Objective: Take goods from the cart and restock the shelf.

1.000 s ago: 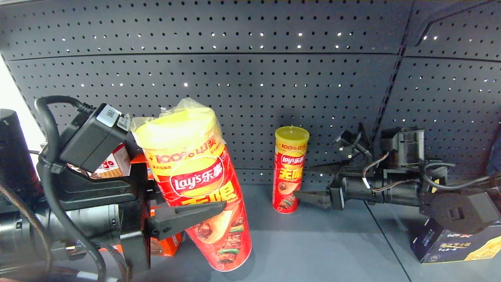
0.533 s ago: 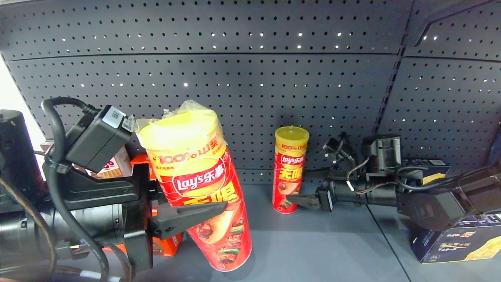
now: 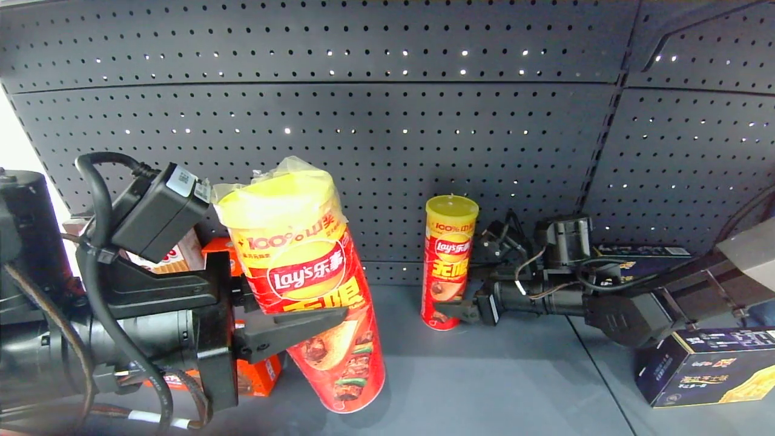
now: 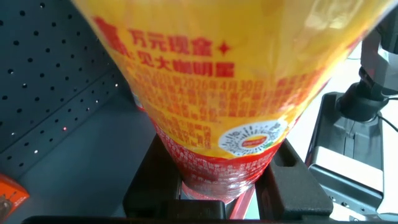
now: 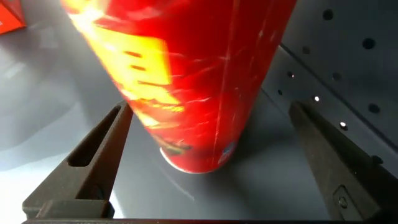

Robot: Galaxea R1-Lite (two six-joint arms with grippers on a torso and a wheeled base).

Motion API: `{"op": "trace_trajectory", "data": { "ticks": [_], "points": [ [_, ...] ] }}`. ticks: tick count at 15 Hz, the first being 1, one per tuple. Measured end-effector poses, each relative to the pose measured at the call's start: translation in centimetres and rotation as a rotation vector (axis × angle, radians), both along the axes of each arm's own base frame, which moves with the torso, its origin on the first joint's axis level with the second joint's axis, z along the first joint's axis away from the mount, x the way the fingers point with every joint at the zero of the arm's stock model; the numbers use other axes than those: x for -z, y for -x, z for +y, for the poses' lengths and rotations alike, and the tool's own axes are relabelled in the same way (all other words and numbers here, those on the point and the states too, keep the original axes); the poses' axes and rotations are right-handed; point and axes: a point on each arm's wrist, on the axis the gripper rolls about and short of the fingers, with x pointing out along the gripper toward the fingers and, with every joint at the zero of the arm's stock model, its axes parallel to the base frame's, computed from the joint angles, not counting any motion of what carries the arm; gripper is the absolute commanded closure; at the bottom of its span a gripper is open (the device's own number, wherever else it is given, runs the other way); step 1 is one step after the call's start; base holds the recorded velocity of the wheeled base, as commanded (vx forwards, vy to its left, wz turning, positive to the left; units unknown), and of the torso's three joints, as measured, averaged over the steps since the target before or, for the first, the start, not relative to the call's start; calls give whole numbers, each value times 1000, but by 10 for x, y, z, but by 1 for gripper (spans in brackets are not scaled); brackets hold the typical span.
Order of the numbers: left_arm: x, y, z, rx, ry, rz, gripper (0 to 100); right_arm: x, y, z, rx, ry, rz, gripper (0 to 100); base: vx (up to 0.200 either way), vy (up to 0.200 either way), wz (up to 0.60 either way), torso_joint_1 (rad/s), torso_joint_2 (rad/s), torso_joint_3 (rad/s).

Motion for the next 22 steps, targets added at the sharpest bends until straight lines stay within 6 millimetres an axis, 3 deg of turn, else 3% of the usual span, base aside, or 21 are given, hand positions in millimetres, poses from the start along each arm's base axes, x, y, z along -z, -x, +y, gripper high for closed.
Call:
{"op": "trace_trajectory", "data": {
  "ticks": [4, 5, 11, 15, 18, 22],
  "points": [
    [1, -2, -1, -1, -3, 5, 100, 4, -6, 6, -16, -4, 0, 0, 0, 0, 0, 0, 0, 0],
    [2, -2, -1, -1, -4, 6, 100, 4, -7, 7, -23, -9, -6, 100, 0, 0, 0, 0, 0, 0],
    [2, -2, -1, 0, -4, 8, 100, 9, -9, 10, -36, -20, -21, 100, 0, 0, 0, 0, 0, 0],
    [2, -2, -1, 0, -3, 6, 100, 9, 6, 3, -38, -9, 2, 100, 0, 0, 0, 0, 0, 0],
    [1, -2, -1, 0, -1, 2, 100, 5, 26, -5, -45, -8, 9, 100, 0, 0, 0, 0, 0, 0],
    [-2, -2, -2, 6, 4, -8, 100, -2, 69, -16, -73, -35, -31, 100, 0, 0, 0, 0, 0, 0]
  ]
}}
